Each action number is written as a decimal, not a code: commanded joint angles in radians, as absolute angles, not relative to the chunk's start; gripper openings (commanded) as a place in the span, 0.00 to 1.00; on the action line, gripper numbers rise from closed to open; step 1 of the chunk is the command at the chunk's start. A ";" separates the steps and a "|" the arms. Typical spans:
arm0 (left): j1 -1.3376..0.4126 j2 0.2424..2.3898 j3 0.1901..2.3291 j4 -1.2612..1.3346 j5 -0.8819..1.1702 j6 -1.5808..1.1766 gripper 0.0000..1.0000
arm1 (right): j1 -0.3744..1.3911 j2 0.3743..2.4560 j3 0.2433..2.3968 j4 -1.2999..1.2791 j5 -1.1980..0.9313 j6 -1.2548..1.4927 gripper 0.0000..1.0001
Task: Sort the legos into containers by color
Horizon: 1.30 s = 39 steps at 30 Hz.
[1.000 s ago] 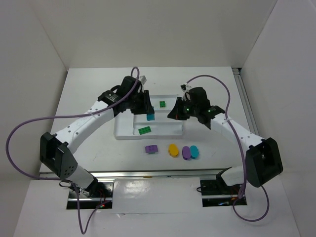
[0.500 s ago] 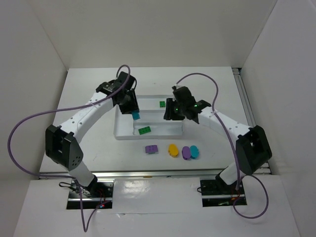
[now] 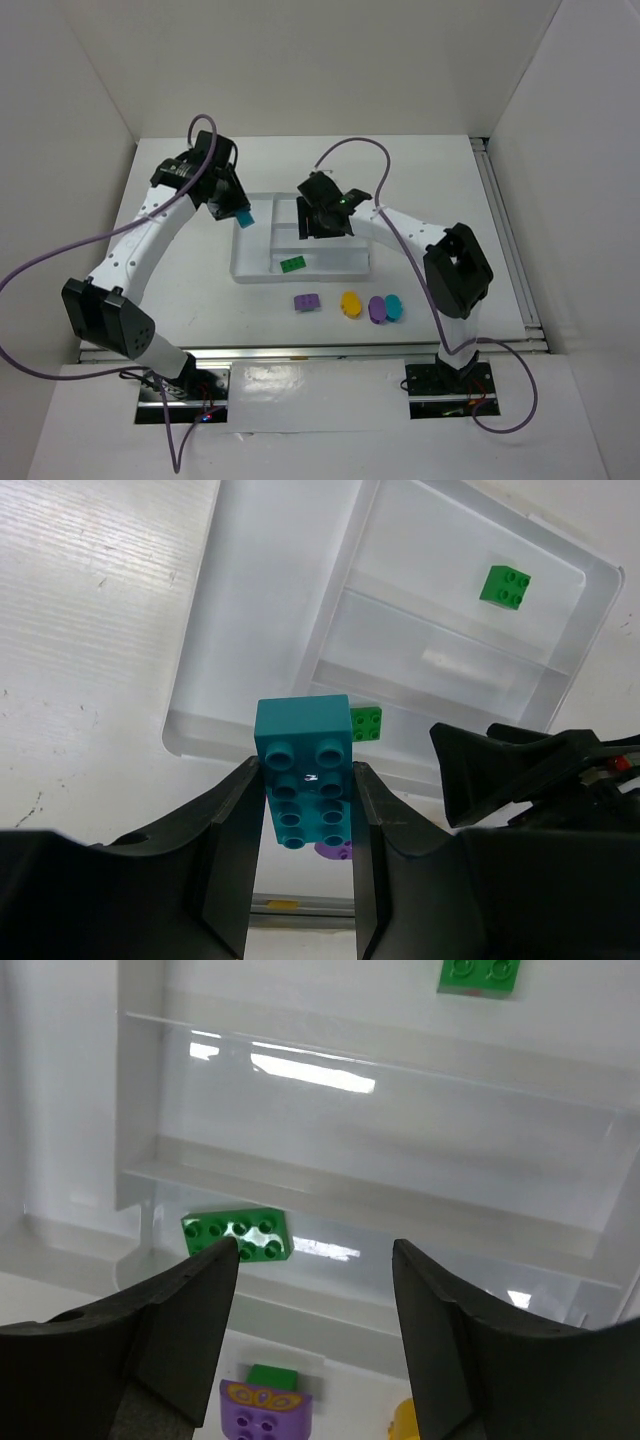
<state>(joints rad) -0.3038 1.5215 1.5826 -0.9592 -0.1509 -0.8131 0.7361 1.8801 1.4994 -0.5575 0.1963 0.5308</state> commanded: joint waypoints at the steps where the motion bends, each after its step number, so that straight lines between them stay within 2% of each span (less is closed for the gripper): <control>1: -0.291 1.474 1.560 -0.976 -0.144 -0.793 0.00 | 0.782 1.897 1.546 -0.612 0.260 0.560 0.71; 6: -0.282 1.454 1.549 -0.976 -0.144 -0.775 0.00 | 0.791 1.963 1.638 -0.630 0.256 0.546 0.71; 10: -0.282 1.434 1.531 -0.966 -0.135 -0.765 0.00 | 0.776 2.005 1.689 -0.675 0.348 0.557 0.72; 12: -0.273 1.434 1.522 -0.966 -0.135 -0.765 0.00 | 0.736 2.016 1.698 -0.652 0.370 0.557 0.79; 15: -0.273 1.425 1.522 -0.966 -0.135 -0.765 0.00 | 0.686 2.061 1.756 -0.652 0.379 0.526 0.84; 19: -0.273 1.425 1.513 -0.966 -0.135 -0.756 0.00 | 0.650 2.189 1.902 -0.696 0.379 0.482 0.84; 28: -0.273 1.416 1.513 -0.966 -0.135 -0.747 0.00 | 0.575 2.318 2.014 -0.706 0.292 0.453 0.85; 32: -0.273 1.416 1.502 -0.966 -0.126 -0.747 0.00 | 0.565 2.338 2.014 -0.677 0.268 0.453 0.79; 35: -0.273 1.425 1.502 -0.966 -0.126 -0.747 0.00 | 0.565 2.347 2.014 -0.676 0.268 0.453 0.64; 36: -0.273 1.425 1.502 -0.966 -0.126 -0.738 0.00 | 0.565 2.347 2.014 -0.676 0.268 0.453 0.52; 39: -0.273 1.416 1.493 -0.966 -0.135 -0.738 0.00 | 0.565 2.309 2.005 -0.666 0.281 0.453 0.36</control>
<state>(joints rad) -0.2779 1.4487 1.5036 -0.9684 -0.1337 -0.7589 0.5648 2.3333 1.9694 -0.6758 0.2718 0.4500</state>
